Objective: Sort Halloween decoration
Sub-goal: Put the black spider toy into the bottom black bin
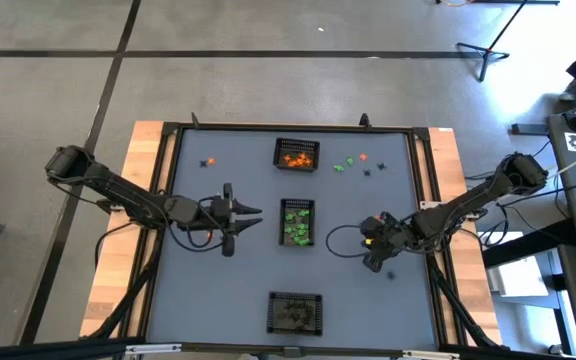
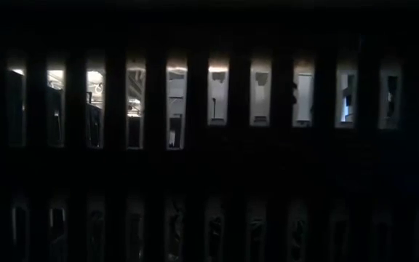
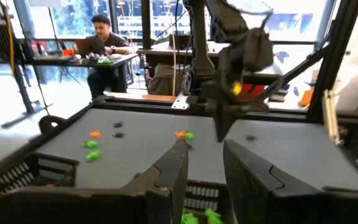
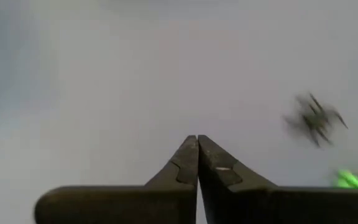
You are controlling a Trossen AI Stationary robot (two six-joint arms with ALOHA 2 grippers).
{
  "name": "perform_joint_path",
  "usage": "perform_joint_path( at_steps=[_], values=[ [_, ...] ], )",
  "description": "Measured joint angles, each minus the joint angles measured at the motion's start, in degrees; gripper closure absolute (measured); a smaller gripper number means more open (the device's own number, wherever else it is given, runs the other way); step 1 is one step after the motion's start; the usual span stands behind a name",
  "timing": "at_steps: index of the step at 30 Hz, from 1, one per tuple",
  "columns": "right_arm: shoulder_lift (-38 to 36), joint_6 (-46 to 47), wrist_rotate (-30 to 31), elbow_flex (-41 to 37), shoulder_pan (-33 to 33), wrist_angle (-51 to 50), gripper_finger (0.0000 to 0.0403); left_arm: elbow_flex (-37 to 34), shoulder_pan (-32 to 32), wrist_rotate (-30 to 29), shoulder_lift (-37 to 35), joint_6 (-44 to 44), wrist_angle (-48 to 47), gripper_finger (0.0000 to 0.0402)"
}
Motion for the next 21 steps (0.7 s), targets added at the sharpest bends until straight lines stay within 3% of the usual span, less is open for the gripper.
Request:
perform_joint_path(
  at_steps=[7,15,21],
  values=[
    [-0.02,-4.79,-2.74,4.01,0.00,0.45,0.0398,0.00,-0.04,-0.01,0.00,1.12,-0.13,0.0308],
    [-0.02,-3.64,-21.68,4.01,0.76,-3.95,0.0397,0.00,-0.04,0.01,0.00,1.12,-0.15,0.0308],
    [-0.07,0.72,-24.94,4.15,3.14,-5.92,0.0397,0.00,-0.06,0.03,0.00,1.09,-0.16,0.0308]
  ],
)
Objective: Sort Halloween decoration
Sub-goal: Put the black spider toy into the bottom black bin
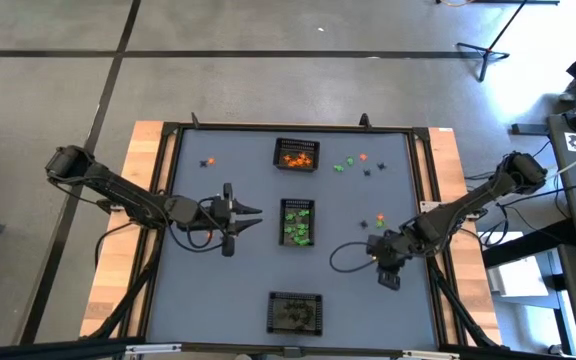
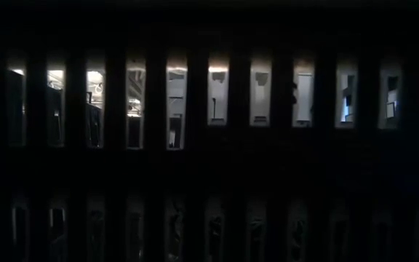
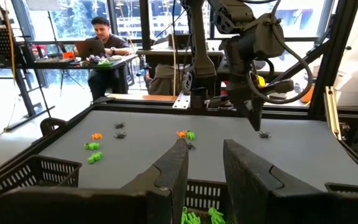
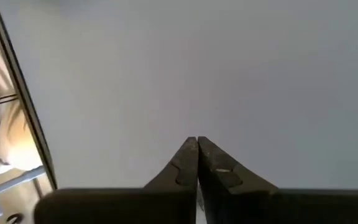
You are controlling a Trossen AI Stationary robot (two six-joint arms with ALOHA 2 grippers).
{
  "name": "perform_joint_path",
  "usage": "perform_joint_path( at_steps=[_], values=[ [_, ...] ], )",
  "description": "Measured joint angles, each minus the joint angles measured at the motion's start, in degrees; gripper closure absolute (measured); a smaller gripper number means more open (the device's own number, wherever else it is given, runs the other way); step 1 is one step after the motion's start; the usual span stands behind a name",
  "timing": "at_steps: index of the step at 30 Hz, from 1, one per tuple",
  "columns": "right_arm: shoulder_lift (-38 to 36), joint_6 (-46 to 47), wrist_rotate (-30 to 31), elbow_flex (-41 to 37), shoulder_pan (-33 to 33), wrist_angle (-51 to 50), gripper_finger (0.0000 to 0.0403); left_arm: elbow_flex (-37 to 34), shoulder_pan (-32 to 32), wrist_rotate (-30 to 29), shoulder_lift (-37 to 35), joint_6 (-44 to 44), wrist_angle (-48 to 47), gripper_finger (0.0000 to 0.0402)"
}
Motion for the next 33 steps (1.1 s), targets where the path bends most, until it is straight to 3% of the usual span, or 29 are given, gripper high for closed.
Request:
perform_joint_path(
  at_steps=[3,8,13,20,24,27,33],
  values=[
    [0.00,-0.78,2.80,3.42,0.55,-7.54,0.0397,0.00,0.00,0.00,-0.01,0.00,0.00,0.0308],
    [-0.05,-3.62,18.48,14.59,6.30,-24.07,0.0397,0.00,0.00,0.00,0.00,-0.02,-0.01,0.0308],
    [-0.10,-0.67,26.74,21.76,13.70,-25.22,0.0398,0.00,0.00,0.00,0.00,-0.03,0.00,0.0308],
    [1.77,7.98,26.63,19.85,19.92,-19.03,0.0397,0.00,0.00,0.00,0.00,-0.04,-0.01,0.0308],
    [5.06,9.81,21.58,18.05,21.86,-18.62,0.0378,0.00,0.00,0.02,0.00,-0.07,0.00,0.0308],
    [8.11,9.91,18.26,16.13,23.77,-16.70,0.0331,0.00,0.00,0.02,0.00,-0.07,0.01,0.0308],
    [15.75,9.72,15.75,15.60,25.88,-17.28,0.0197,0.00,0.02,0.02,0.00,-0.07,0.01,0.0308]
  ],
)
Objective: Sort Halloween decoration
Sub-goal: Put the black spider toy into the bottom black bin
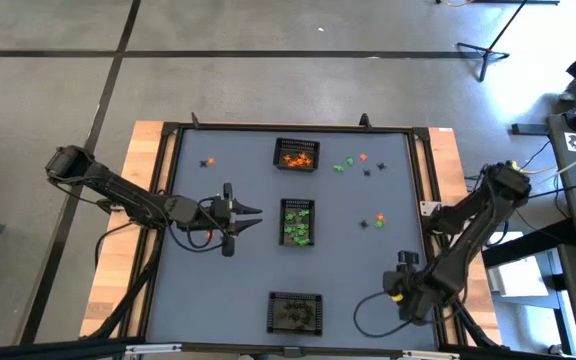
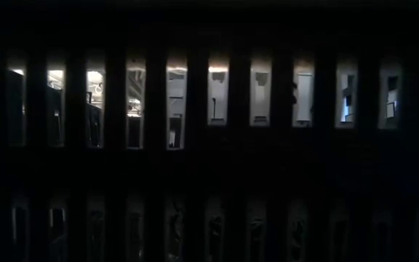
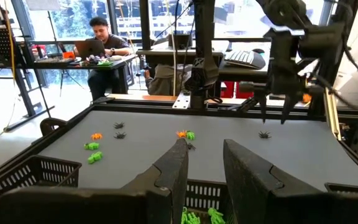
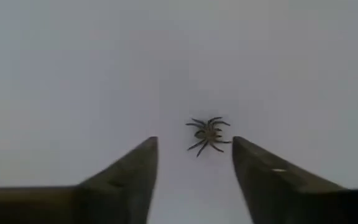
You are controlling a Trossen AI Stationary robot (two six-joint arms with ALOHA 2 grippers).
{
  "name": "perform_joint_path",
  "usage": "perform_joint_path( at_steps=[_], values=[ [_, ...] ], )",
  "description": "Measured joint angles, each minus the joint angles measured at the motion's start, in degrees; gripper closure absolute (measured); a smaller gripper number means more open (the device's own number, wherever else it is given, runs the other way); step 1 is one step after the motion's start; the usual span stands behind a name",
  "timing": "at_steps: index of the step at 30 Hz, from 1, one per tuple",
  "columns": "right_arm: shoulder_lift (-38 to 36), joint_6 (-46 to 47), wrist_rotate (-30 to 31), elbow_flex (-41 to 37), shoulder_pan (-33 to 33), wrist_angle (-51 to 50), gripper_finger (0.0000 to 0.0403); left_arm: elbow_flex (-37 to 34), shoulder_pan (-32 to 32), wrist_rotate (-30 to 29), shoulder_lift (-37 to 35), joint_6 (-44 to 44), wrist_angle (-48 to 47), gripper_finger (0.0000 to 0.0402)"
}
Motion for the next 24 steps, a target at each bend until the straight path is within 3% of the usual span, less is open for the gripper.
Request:
perform_joint_path(
  at_steps=[4,10,15,24],
  values=[
    [4.79,-0.93,-0.55,0.00,0.28,0.57,0.0143,0.00,0.00,0.00,-0.02,0.00,0.00,0.0308],
    [10.85,-2.25,-3.03,0.18,0.26,-1.33,0.0144,0.00,0.00,0.00,-0.02,0.00,0.00,0.0308],
    [11.59,-2.84,-3.94,-0.94,0.15,0.68,0.0197,0.02,-0.02,0.00,-0.01,0.00,-0.02,0.0308],
    [11.72,-3.04,-2.97,-0.98,0.17,1.69,0.0345,0.02,-0.01,0.00,-0.02,0.00,-0.40,0.0308]
  ],
)
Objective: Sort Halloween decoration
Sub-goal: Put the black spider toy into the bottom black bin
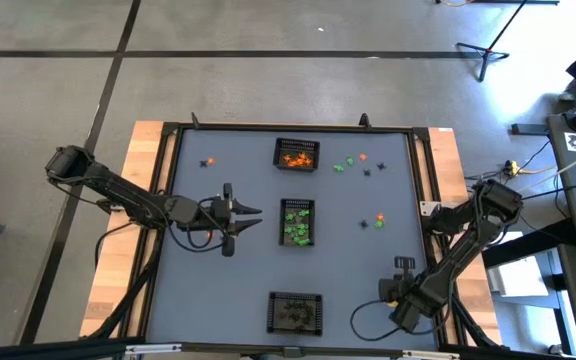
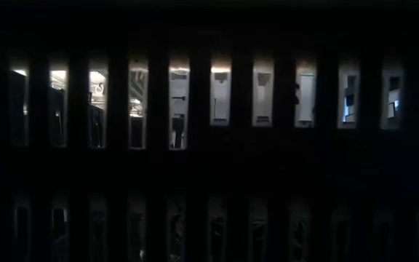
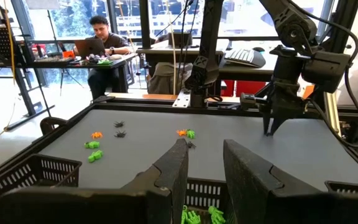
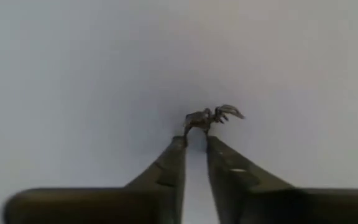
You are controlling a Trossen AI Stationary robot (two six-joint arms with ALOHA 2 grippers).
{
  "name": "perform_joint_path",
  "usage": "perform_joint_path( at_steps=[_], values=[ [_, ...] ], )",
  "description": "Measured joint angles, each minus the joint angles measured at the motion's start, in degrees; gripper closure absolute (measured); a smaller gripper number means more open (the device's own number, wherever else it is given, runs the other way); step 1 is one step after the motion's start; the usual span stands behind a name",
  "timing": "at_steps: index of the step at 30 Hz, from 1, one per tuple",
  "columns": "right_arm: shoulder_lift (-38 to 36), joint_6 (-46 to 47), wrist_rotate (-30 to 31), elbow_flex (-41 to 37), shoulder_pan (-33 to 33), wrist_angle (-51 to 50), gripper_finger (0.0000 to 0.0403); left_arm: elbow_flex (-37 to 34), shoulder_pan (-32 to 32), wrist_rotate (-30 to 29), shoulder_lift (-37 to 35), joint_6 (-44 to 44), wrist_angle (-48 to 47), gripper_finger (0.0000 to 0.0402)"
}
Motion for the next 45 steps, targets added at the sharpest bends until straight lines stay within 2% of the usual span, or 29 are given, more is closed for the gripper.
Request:
perform_joint_path(
  at_steps=[4,11,17,21,29,31,34,37,39,45],
  values=[
    [0.07,-0.02,1.90,-0.09,0.00,-0.85,0.0396,0.00,0.01,0.00,0.02,0.00,-0.10,0.0308],
    [0.11,-0.02,3.34,0.07,0.00,-1.37,0.0400,0.00,0.01,0.00,0.00,0.00,-0.22,0.0308],
    [-0.59,-0.01,5.31,0.17,0.00,-1.09,0.0381,0.00,-0.01,0.00,0.00,0.00,-0.25,0.0308],
    [-0.44,-2.00,8.48,1.86,-0.17,-0.71,0.0340,0.00,-0.01,0.00,0.01,0.00,-0.26,0.0308],
    [-0.11,-4.32,8.58,2.77,-1.81,5.73,0.0194,0.00,0.01,0.00,0.00,0.01,-0.69,0.0308],
    [-0.07,-4.67,7.88,1.91,-2.95,7.88,0.0170,0.00,-0.01,0.00,0.00,0.00,-0.69,0.0308],
    [-0.29,-5.85,6.88,0.54,-4.56,9.88,0.0153,0.00,0.01,0.00,0.00,0.00,-0.70,0.0308],
    [-0.50,-6.00,5.67,-0.59,-6.00,10.70,0.0159,0.00,-0.01,0.00,0.00,0.00,-0.69,0.0308],
    [-0.50,-6.32,4.52,-1.20,-6.82,10.71,0.0178,0.00,0.01,0.00,0.00,0.02,-0.69,0.0308],
    [-0.42,-9.13,4.21,-1.57,-7.21,11.11,0.0286,0.00,0.01,0.00,0.00,0.02,-0.69,0.0308]
  ],
)
